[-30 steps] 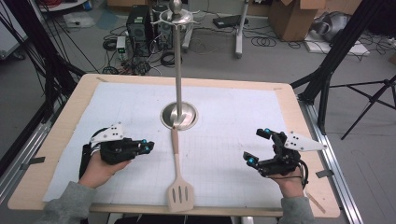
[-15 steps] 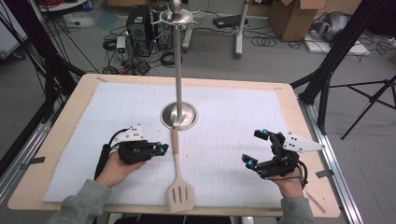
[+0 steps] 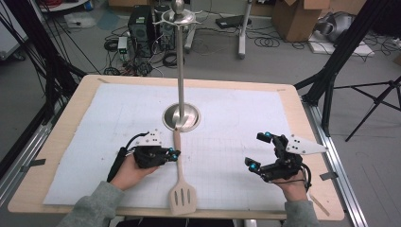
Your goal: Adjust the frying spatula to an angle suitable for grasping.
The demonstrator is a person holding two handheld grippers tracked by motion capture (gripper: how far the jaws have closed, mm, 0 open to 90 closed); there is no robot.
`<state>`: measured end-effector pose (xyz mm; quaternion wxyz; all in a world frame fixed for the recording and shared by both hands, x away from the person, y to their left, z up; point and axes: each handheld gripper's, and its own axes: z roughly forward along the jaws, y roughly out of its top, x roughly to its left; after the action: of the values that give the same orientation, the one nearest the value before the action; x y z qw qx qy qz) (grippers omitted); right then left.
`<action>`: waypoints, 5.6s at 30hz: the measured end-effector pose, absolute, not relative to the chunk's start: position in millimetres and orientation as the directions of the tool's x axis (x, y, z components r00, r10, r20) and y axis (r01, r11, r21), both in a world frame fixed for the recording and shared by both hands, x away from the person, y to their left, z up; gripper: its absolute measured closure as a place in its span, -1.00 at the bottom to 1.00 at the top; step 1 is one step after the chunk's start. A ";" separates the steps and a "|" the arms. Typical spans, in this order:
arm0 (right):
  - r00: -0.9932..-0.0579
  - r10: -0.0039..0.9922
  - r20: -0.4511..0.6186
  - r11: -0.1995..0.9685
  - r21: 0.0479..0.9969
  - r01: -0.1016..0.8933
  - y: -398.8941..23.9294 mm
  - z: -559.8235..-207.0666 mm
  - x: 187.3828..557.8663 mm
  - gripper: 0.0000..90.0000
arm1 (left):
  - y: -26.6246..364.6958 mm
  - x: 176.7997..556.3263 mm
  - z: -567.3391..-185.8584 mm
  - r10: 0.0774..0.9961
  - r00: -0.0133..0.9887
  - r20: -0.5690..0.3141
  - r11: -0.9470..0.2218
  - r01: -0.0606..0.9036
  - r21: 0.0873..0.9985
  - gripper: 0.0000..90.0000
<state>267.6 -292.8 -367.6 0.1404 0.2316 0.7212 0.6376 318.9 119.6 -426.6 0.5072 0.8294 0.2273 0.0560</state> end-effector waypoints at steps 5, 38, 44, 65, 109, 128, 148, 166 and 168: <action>-0.854 0.512 0.096 0.081 0.984 0.158 -293.2 -368.0 267.7 -0.98 | 109.6 320.2 -431.9 0.434 0.892 -0.125 -0.410 0.320 0.854 0.99; -0.851 0.515 0.104 0.096 0.979 0.177 -292.2 -371.9 270.4 -0.98 | 85.3 304.1 -444.5 0.433 0.901 -0.016 -0.555 0.280 0.783 1.00; -0.851 0.514 0.112 0.095 0.978 0.186 -291.3 -372.4 271.2 -0.98 | 90.0 302.9 -445.2 0.432 0.901 -0.025 -0.540 0.281 0.794 1.00; -0.846 0.520 0.119 0.094 0.976 0.195 -293.5 -374.5 271.2 -0.98 | 121.5 292.2 -444.8 0.420 0.907 -0.033 -0.543 0.280 0.792 1.00; -0.826 0.546 0.143 0.083 0.971 0.223 -297.2 -378.7 267.4 -0.98 | 158.1 336.1 -445.4 0.551 0.834 0.019 -0.480 0.299 0.825 0.99; -0.814 0.559 0.155 0.071 0.970 0.234 -303.6 -380.1 262.3 -0.98 | 134.5 336.6 -445.7 0.574 0.816 0.073 -0.497 0.276 0.823 0.99; -0.812 0.558 0.172 0.044 0.971 0.236 -308.6 -380.0 265.4 -0.98 | 92.3 295.5 -441.3 0.416 0.909 0.017 -0.561 0.242 0.792 0.99; -0.824 0.527 0.207 -0.007 0.971 0.240 -303.8 -379.3 271.3 -0.98 | 100.0 286.4 -444.8 0.403 0.914 -0.035 -0.565 0.279 0.777 1.00; -0.826 0.522 0.212 -0.021 0.972 0.236 -303.5 -378.3 272.0 -0.98 | 102.2 284.7 -444.4 0.398 0.917 -0.032 -0.570 0.275 0.774 1.00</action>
<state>272.0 -303.5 -378.3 0.1084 0.2741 0.6913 0.6597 284.7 102.2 -444.4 0.4224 0.8831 0.1906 0.0731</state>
